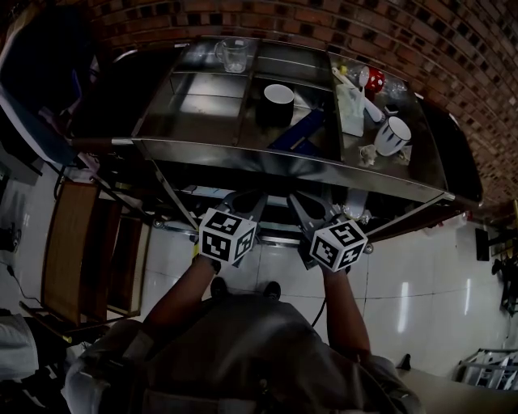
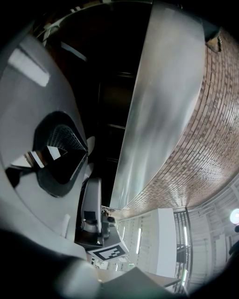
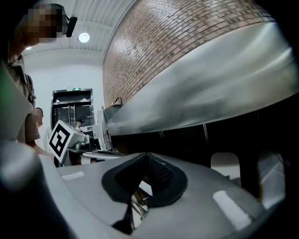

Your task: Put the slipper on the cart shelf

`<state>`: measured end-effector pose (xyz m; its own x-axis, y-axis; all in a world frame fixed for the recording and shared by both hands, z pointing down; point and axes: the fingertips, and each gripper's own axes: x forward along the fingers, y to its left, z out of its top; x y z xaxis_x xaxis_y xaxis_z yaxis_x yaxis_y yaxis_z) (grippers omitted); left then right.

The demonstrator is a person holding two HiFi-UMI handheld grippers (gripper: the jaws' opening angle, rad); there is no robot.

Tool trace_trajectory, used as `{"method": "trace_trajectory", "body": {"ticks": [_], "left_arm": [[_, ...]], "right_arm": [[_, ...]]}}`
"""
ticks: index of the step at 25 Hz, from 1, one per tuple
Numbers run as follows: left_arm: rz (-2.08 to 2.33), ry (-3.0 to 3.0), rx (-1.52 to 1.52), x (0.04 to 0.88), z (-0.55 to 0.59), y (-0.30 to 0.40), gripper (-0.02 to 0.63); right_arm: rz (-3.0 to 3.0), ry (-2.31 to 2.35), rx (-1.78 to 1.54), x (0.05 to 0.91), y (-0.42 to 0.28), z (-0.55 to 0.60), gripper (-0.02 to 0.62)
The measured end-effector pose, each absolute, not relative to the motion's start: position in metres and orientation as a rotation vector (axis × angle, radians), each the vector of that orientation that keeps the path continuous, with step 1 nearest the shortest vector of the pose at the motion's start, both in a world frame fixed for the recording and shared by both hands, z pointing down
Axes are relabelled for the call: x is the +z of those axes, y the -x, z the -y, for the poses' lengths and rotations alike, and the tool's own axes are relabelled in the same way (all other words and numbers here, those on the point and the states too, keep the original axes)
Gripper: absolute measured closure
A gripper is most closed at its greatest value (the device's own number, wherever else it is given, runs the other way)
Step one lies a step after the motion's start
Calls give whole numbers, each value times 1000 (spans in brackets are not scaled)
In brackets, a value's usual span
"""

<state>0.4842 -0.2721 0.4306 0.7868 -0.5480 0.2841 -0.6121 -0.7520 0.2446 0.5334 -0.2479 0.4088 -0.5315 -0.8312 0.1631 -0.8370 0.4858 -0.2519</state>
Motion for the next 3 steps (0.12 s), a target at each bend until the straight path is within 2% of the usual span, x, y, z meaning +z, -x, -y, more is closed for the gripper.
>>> {"method": "trace_trajectory", "body": {"ticks": [3], "left_arm": [[889, -2651, 280, 431, 272, -483, 598]], "right_arm": [[2694, -1508, 474, 409, -533, 248, 595]]}}
